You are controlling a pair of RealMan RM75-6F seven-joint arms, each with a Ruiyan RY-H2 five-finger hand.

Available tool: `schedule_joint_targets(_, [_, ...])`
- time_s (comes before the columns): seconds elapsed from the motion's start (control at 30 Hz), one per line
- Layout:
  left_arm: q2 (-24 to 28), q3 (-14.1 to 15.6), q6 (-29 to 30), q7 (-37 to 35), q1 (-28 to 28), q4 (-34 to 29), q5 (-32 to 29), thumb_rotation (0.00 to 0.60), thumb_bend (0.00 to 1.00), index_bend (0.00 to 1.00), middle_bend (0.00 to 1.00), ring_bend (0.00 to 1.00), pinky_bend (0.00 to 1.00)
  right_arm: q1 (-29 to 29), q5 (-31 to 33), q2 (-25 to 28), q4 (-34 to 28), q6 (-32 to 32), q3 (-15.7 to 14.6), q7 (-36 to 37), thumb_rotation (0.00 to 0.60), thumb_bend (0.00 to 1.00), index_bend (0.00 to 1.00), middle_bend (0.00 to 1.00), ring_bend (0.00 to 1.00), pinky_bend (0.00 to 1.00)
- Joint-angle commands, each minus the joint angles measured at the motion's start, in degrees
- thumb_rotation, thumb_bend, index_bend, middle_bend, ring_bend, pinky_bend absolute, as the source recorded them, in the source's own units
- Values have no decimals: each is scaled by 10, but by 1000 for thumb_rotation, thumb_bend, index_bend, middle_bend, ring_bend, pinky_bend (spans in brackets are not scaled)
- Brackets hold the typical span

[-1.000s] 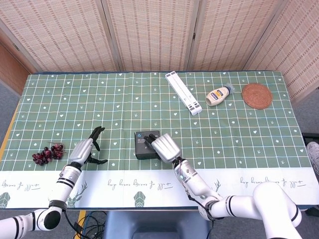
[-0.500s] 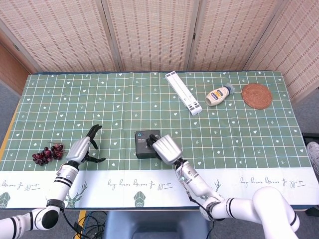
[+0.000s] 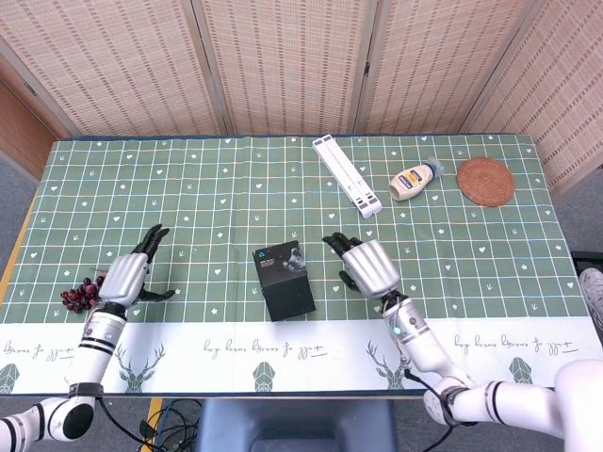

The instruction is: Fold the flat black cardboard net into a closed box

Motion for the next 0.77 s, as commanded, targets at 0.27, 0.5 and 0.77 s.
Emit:
schedule_joint_targets(0.27, [11,41,135,52,76,38,77,600,84,0,0,145,438,-131,-43,174,-86,80,-52,116,600,353,180,280,460,704])
schedule_joint_targets(0.5, [39,63,194,62,131,5,97,600,85,0,0,139,434,-222,-61,211,-65,144,-88,171,600,353,193,320,460,696])
schedule_joint_targets(0.77, [50,85,255,102,182,-36,128,600,84,0,0,135,429,-304,-65,217,-52,198,-103,195,600,356,208,332,460,695])
